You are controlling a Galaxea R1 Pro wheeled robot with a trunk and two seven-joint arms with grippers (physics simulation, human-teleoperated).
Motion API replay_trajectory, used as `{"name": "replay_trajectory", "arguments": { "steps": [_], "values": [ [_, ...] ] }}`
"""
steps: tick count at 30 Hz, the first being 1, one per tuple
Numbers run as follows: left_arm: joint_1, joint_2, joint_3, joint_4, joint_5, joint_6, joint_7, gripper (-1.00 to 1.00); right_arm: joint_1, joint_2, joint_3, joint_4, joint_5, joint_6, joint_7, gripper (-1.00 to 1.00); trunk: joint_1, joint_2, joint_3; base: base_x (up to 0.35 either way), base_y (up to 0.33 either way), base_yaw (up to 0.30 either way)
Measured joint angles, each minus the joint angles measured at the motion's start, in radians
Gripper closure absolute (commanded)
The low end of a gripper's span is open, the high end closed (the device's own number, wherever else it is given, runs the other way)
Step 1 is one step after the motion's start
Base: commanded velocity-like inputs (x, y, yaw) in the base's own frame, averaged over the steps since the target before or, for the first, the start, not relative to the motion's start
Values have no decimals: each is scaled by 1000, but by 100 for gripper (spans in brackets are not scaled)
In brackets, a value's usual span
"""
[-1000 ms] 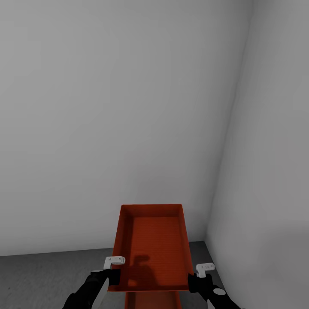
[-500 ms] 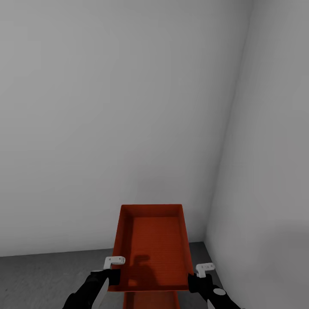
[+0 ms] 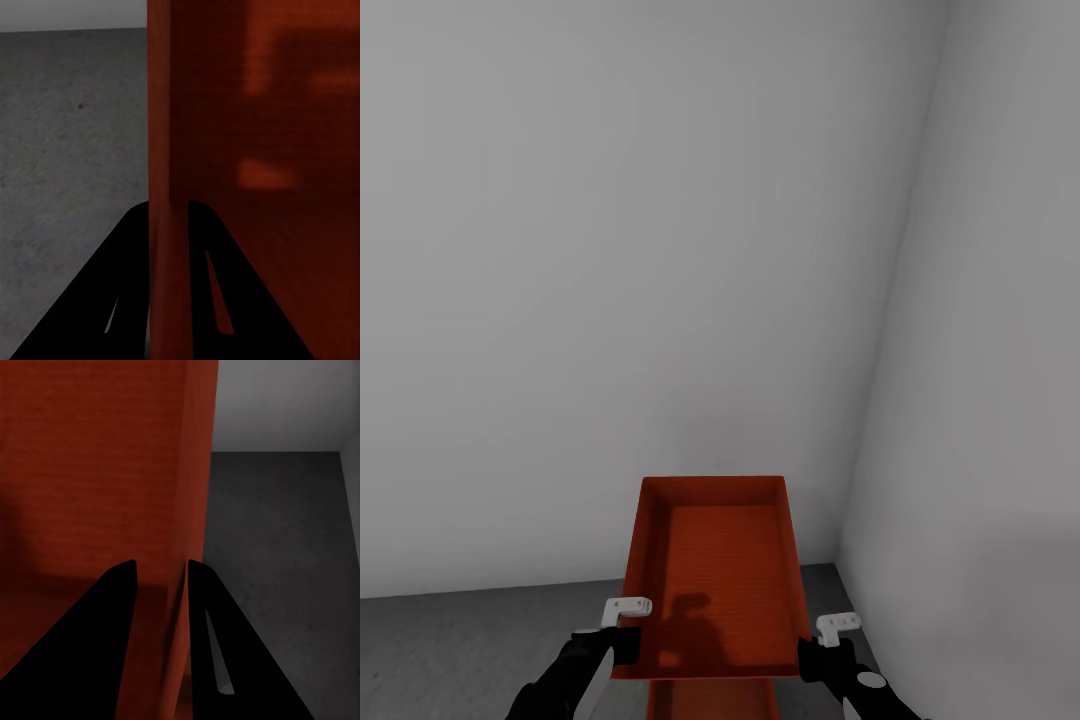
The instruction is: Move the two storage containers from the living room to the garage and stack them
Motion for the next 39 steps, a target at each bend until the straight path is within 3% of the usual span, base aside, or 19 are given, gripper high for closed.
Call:
{"name": "replay_trajectory", "arguments": {
  "steps": [8, 39],
  "values": [
    [0, 0, 1, 0, -1, 0, 0, 100, 0, 0, 0, 0, 1, 0, 0, 100, 0, 0, -3, 0, 0, 0],
    [0, -1, 4, 0, -4, 0, -1, 100, 0, 0, 0, 0, 0, 0, 0, 100, 0, 1, -52, 0, 0, 0]
  ]
}}
